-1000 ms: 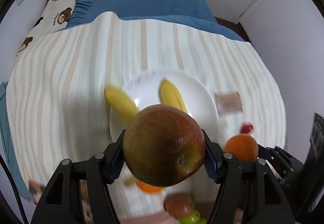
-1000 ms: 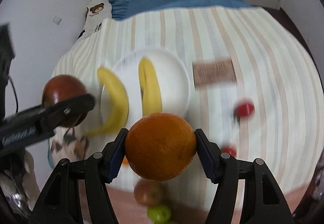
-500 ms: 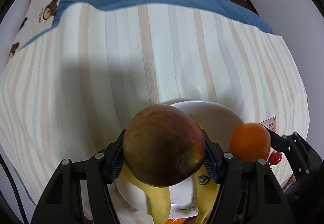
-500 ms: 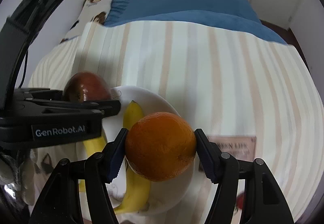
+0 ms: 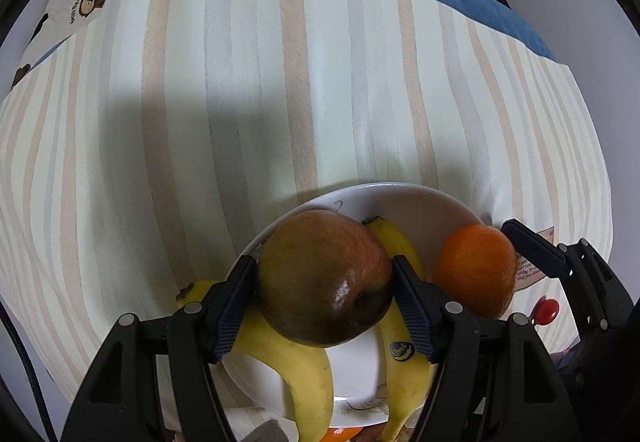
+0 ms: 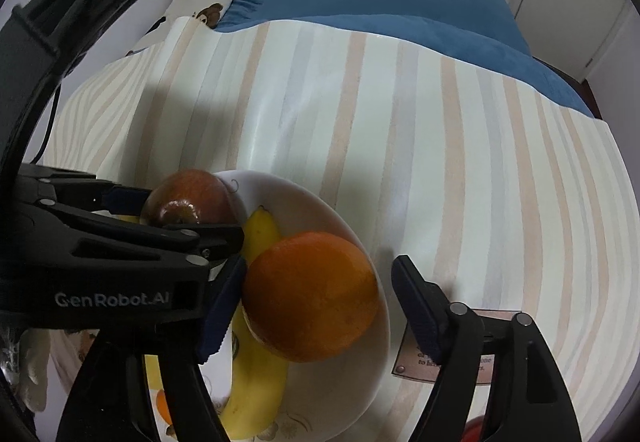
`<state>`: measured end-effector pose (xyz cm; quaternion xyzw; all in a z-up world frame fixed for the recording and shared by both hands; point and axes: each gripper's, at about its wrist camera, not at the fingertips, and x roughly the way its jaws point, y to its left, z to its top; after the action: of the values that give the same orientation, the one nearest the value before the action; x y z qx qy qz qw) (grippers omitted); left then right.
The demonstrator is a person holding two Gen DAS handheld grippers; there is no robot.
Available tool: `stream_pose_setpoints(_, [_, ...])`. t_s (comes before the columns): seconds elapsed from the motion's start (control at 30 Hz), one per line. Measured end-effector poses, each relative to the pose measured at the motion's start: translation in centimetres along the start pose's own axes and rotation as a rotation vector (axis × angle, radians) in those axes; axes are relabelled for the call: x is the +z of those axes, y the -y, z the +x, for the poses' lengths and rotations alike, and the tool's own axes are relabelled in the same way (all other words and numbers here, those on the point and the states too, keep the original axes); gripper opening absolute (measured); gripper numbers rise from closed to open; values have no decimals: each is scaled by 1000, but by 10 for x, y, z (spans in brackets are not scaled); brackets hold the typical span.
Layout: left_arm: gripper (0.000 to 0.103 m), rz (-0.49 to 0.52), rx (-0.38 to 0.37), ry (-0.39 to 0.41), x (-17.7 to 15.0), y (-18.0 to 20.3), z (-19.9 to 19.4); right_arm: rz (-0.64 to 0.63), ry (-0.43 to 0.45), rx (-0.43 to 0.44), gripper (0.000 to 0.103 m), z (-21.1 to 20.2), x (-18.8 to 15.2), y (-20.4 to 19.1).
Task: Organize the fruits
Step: 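Carry the apple and orange with both grippers over the white plate, then lower the apple and orange onto the plate beside the bananas, open both grippers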
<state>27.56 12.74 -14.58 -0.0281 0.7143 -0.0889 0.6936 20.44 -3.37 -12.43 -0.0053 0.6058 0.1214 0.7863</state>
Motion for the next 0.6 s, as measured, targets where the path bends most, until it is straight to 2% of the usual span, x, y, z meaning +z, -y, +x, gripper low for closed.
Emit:
stream_pose_setpoints(0.17, [72,-2,3,37,-5,0,-16,24,13,5,80,-7,-3,6])
stream_pose_setpoints(0.27, [86,5,17,68,-8,-5,-30,48,22,6,86,-19,-6,10])
stream_pose_setpoints(0.37, [90,7,42,105,-17,-1,-44,86,19,4,95,-28,-11,10])
stream_pose_setpoints(0.6, [92,-30,99,220,-60,-4,-72,130,3,-35,98,-49,-35,7])
